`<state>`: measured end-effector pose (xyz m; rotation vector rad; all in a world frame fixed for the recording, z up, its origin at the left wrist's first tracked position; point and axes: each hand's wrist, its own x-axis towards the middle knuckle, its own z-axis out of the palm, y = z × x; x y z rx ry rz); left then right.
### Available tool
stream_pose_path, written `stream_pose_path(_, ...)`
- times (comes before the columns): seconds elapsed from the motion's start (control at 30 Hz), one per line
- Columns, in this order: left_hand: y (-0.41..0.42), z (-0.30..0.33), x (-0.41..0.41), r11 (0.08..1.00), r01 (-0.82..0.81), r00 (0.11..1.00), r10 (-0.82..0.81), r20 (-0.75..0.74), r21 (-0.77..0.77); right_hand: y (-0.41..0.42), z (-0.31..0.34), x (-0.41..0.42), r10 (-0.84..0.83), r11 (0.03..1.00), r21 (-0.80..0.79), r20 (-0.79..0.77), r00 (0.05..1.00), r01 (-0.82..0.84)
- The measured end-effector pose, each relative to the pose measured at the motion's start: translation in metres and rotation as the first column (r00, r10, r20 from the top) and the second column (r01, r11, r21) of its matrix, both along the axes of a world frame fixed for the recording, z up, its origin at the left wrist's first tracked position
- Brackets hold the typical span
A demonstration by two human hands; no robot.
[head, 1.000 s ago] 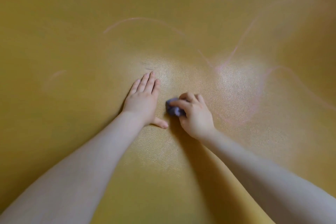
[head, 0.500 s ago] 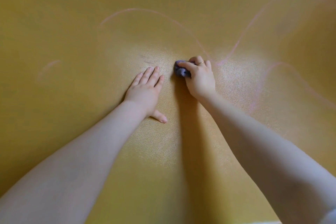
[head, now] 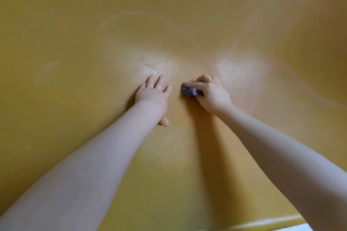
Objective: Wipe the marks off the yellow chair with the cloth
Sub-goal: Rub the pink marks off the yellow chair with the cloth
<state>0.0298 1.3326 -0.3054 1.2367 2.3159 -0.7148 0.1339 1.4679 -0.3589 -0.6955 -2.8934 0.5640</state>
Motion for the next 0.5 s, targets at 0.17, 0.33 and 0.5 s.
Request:
stream_pose_path(0.17,-0.001,-0.005,0.008,0.998,-0.028,1.0,0.028,-0.008,0.051,0.009,-0.005,-0.022,-0.169,0.964,0.208,-0.015,0.986,0.168)
stream_pose_path(0.33,-0.009,-0.006,0.008,0.992,-0.024,1.0,0.023,0.013,0.121,-0.037,-0.003,0.035,0.076,0.99,0.118,0.007,0.997,-0.076)
stream_pose_path(0.5,-0.004,-0.003,0.019,0.991,-0.045,0.997,0.037,0.069,0.123,-0.066,-0.001,0.098,0.341,0.932,0.135,-0.004,0.94,-0.338)
